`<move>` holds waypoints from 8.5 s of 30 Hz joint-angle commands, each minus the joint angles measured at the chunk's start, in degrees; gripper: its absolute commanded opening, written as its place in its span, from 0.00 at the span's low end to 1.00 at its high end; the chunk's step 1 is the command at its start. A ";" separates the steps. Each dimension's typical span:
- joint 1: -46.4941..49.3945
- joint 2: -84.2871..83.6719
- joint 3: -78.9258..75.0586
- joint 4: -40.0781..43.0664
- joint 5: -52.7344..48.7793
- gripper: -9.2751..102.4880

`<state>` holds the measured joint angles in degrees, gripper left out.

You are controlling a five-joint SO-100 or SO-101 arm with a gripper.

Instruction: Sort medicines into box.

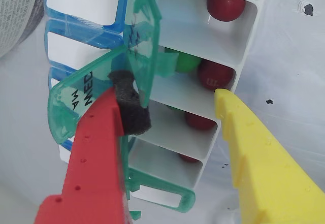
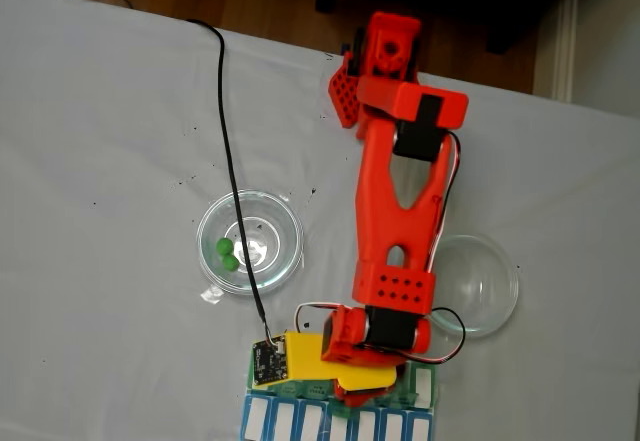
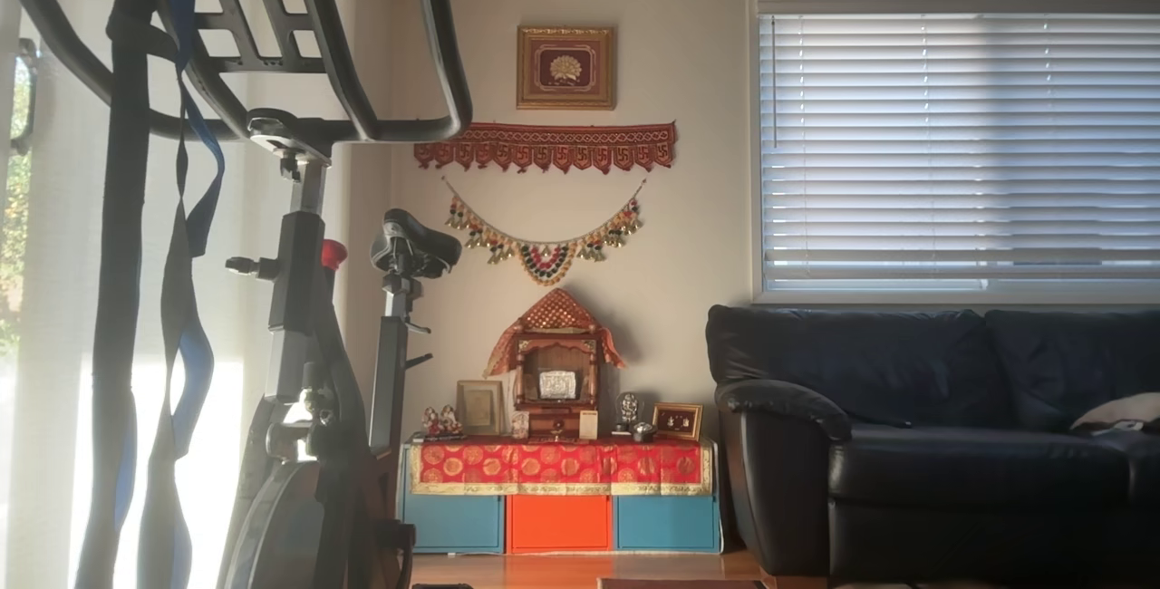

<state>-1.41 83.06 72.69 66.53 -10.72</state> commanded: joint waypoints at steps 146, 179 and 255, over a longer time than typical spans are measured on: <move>32.43 32.70 45.70 -19.95 19.34 0.28; 28.30 26.72 43.77 -24.08 11.78 0.27; 19.42 22.76 38.41 -13.80 -4.75 0.24</move>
<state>20.74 105.29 115.66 52.56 -15.38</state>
